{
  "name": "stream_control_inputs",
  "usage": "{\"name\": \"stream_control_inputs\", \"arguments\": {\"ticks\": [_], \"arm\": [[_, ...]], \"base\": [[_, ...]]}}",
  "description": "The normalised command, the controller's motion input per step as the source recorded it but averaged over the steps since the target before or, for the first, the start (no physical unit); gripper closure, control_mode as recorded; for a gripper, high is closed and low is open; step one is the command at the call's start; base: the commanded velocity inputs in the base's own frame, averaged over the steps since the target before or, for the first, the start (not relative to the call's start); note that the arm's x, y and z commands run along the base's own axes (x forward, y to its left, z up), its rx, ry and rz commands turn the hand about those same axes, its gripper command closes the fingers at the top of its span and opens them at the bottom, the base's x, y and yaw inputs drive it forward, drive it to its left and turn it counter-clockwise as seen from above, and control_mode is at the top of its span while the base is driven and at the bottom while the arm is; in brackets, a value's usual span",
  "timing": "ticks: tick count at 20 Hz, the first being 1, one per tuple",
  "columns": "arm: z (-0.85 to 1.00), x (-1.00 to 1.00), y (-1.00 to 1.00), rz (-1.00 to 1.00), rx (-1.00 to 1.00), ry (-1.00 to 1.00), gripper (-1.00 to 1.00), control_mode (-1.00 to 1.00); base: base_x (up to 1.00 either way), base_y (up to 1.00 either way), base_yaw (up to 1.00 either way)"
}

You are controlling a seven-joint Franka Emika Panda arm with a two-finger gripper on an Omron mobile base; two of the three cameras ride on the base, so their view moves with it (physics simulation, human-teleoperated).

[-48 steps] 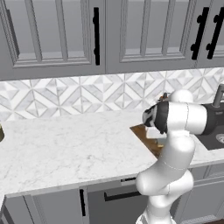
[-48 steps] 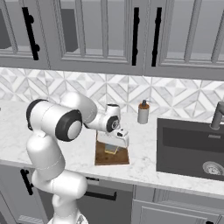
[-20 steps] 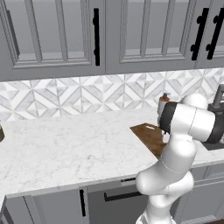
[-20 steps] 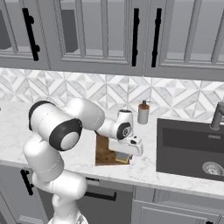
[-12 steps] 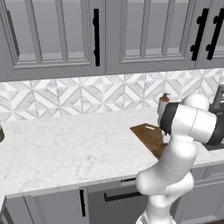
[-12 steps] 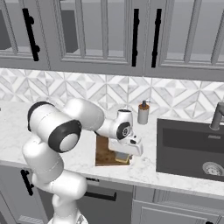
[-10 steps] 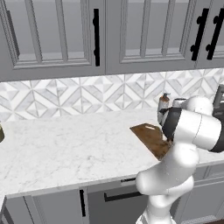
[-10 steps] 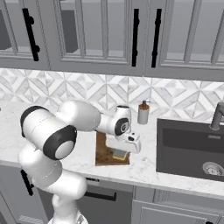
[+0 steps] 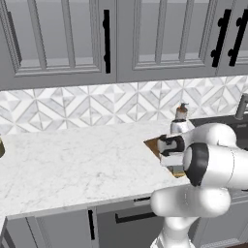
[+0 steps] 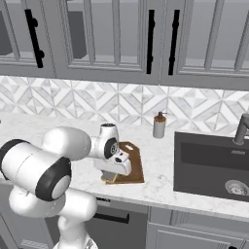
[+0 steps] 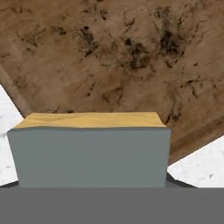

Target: Pick up the sponge from the counter and clean the cutting board by briefly scrubbing or pressing down on the cutting board. Once finished, release the sponge.

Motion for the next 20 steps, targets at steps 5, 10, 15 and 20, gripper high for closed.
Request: {"name": "stream_control_inputs", "arguments": {"ticks": [5,10,15,20], "arm": [[-0.99,0.72,0.42,-0.01,-0.05,0.08,1.00,-1.00],[0.28,0.43,0.29,0.00,0.00,0.00,1.00,-1.00],[0.24,0.42,0.34,0.00,0.00,0.00,1.00,-1.00],[-1.00,0.10,0.03,0.00,-0.14,0.02,1.00,-1.00]], "base": [[0.00,0.00,0.00],[0.00,0.00,0.00],[0.00,0.00,0.00],[0.00,0.00,0.00]]}}
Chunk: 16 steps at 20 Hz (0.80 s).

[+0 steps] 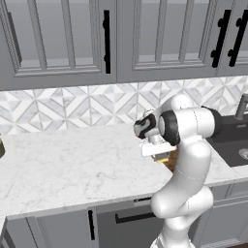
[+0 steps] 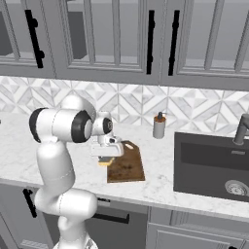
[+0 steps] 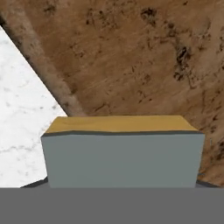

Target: Pick up the sponge from the counter and clean the cutting board by briefly scrubbing or pressing down on the cutting board. Once finished, release the sponge.

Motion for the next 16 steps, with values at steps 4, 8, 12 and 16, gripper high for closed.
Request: {"name": "stream_control_inputs", "arguments": {"ticks": [4,8,12,16], "arm": [[-0.53,-0.07,0.00,0.00,-0.02,0.00,1.00,-1.00],[0.68,-0.59,0.31,0.00,0.08,0.00,1.00,-1.00],[0.11,-0.51,0.64,0.00,0.02,0.00,1.00,-1.00],[-0.65,-0.15,0.70,0.03,0.00,0.00,1.00,-1.00]], "base": [[0.00,0.00,0.00],[0.00,0.00,0.00],[0.00,0.00,0.00],[0.00,0.00,0.00]]}}
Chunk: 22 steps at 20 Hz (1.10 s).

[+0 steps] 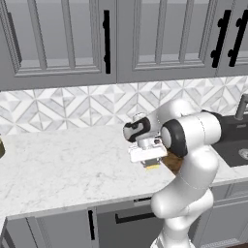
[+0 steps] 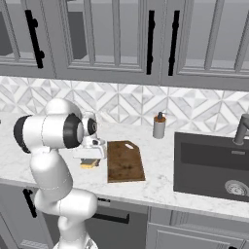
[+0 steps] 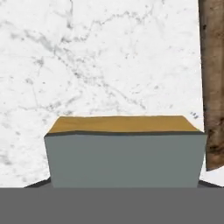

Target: Pick up the sponge from the counter and clean the cutting board by briefly scrubbing or pressing down on the cutting board. Once finished, release the sponge.

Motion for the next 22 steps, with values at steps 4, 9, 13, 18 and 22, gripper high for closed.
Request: {"name": "stream_control_inputs", "arguments": {"ticks": [4,9,13,18,22], "arm": [[-0.34,0.20,0.42,0.00,0.06,-0.14,1.00,-1.00],[0.13,0.02,0.03,0.00,0.14,-0.29,-1.00,-1.00],[0.33,-0.01,0.00,0.01,0.15,-0.32,-1.00,-1.00],[0.40,-0.01,0.00,0.01,0.15,-0.33,-1.00,-1.00],[0.81,-0.32,-0.13,0.00,0.16,-0.41,-1.00,-1.00]], "base": [[0.00,0.00,0.00],[0.00,0.00,0.00],[0.00,0.00,0.00],[0.00,0.00,0.00],[0.00,0.00,0.00]]}}
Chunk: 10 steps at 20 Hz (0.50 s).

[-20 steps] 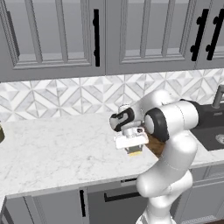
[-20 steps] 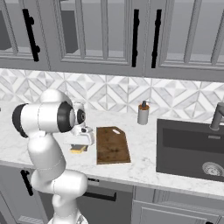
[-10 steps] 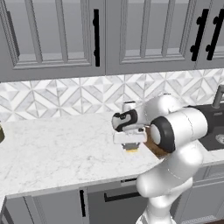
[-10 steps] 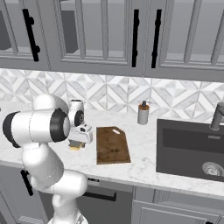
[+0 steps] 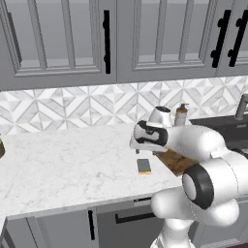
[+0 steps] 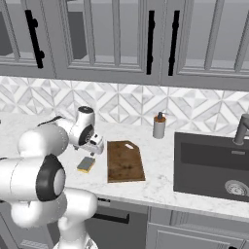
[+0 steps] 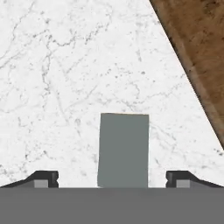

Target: Pick up the sponge from the counter and clean the cutting board by briefly scrubbing or pressing down on the cutting board. Once finished, release the sponge.

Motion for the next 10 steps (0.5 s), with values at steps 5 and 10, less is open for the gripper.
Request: {"name": "stream_control_inputs", "arguments": {"ticks": [5,10], "arm": [[1.00,-0.98,-0.59,0.03,0.26,-0.57,-1.00,-1.00],[1.00,-0.98,-0.54,0.01,0.24,-0.59,-1.00,-1.00]], "base": [[0.00,0.00,0.00],[0.00,0.00,0.00]]}}
